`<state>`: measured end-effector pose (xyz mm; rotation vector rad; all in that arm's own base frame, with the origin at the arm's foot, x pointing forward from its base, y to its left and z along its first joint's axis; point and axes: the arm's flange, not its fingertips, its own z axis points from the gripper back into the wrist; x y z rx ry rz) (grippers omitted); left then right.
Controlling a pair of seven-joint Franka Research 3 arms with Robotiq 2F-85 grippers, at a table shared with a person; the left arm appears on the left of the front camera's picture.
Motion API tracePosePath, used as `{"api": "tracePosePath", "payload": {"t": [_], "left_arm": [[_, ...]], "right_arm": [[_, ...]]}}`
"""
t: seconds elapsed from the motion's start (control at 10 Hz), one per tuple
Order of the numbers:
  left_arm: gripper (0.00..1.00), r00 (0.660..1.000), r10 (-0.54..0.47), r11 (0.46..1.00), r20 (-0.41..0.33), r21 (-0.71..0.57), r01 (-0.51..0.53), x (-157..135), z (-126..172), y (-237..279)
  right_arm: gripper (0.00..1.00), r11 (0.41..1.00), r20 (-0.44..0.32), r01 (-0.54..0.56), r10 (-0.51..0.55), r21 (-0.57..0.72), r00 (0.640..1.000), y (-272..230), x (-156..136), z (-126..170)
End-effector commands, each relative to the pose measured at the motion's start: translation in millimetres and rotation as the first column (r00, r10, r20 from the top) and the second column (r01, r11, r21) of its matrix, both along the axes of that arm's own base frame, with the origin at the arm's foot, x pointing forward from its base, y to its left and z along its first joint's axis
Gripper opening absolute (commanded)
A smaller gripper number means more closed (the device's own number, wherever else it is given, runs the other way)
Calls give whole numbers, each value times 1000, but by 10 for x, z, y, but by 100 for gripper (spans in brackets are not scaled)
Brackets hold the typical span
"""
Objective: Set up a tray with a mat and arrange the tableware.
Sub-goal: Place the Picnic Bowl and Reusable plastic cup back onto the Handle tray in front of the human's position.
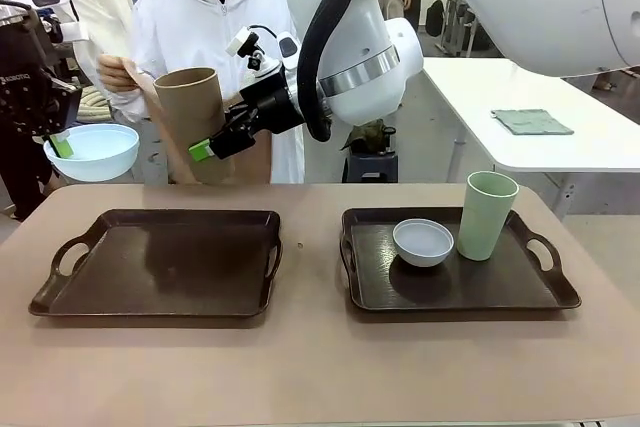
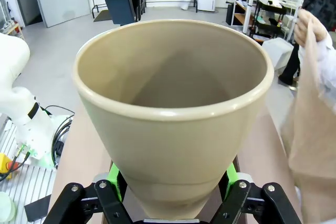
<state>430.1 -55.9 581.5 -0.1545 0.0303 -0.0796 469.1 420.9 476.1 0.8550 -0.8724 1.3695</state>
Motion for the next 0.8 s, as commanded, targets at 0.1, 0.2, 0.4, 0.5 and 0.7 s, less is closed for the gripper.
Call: {"api": "tracePosePath", "payload": {"t": [0.1, 0.2, 0.4, 0.5, 0.7], "left_arm": [[0, 1000, -2, 1000, 0, 1, 2, -6, -1, -11], [0, 1000, -2, 1000, 0, 1, 2, -6, -1, -11], [0, 1000, -2, 1000, 0, 1, 2, -6, -1, -11], [0, 1000, -2, 1000, 0, 1, 2, -6, -1, -11], [0, 1000, -2, 1000, 0, 1, 2, -6, -1, -11]], "right_arm": [[22, 1000, 15, -17, 16, 13, 1000, -6, 14, -15], [22, 1000, 15, -17, 16, 13, 1000, -6, 14, -15], [22, 1000, 15, -17, 16, 13, 1000, -6, 14, -15], [22, 1000, 15, -17, 16, 13, 1000, -6, 14, -15], [22, 1000, 15, -17, 16, 13, 1000, -6, 14, -15]]}}
